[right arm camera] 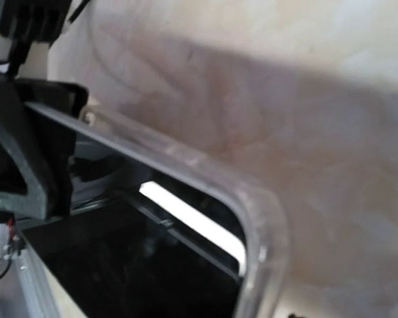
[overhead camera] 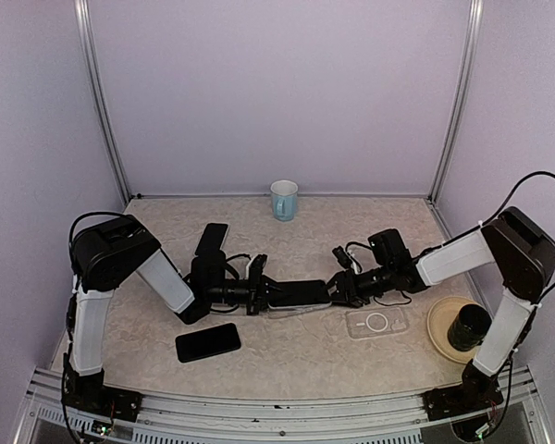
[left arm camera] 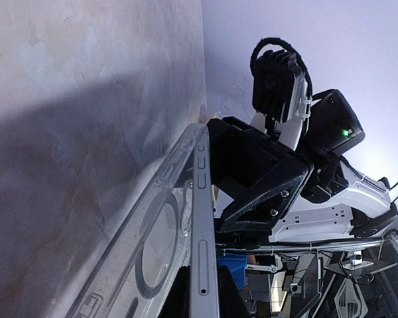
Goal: Put the phone into the phone case
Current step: Pass from the left arm to the right, then press the corner of the phone case at the bottom left corner of the phone case.
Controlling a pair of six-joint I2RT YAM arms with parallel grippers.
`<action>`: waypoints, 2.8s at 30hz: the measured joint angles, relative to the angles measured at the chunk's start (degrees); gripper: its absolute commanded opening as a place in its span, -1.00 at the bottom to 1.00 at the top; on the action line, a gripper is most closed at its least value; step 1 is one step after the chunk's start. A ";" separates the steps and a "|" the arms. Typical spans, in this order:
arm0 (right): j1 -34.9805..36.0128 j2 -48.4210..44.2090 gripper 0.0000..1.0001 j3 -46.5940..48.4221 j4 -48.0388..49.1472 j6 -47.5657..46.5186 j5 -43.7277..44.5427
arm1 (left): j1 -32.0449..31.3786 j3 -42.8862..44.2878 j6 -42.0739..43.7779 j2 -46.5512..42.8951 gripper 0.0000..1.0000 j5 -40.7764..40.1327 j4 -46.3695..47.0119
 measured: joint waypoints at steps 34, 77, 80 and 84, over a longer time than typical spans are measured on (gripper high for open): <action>-1.18 4.83 -1.00 -7.87 41.13 24.81 -22.40 | -1.31 0.92 4.26 -4.15 -0.54 4.90 1.97; 6.27 -18.60 -1.00 -2.99 -8.15 -21.99 -16.94 | -2.95 10.82 45.64 -25.05 0.28 2.45 -46.97; 6.73 -19.89 -1.00 -2.99 -9.29 -23.15 -16.70 | -3.78 10.93 47.19 -24.79 0.25 3.41 -48.26; 7.10 -21.66 -1.00 -2.99 -9.77 -23.93 -16.06 | -4.46 10.99 48.98 -24.61 0.19 4.66 -49.51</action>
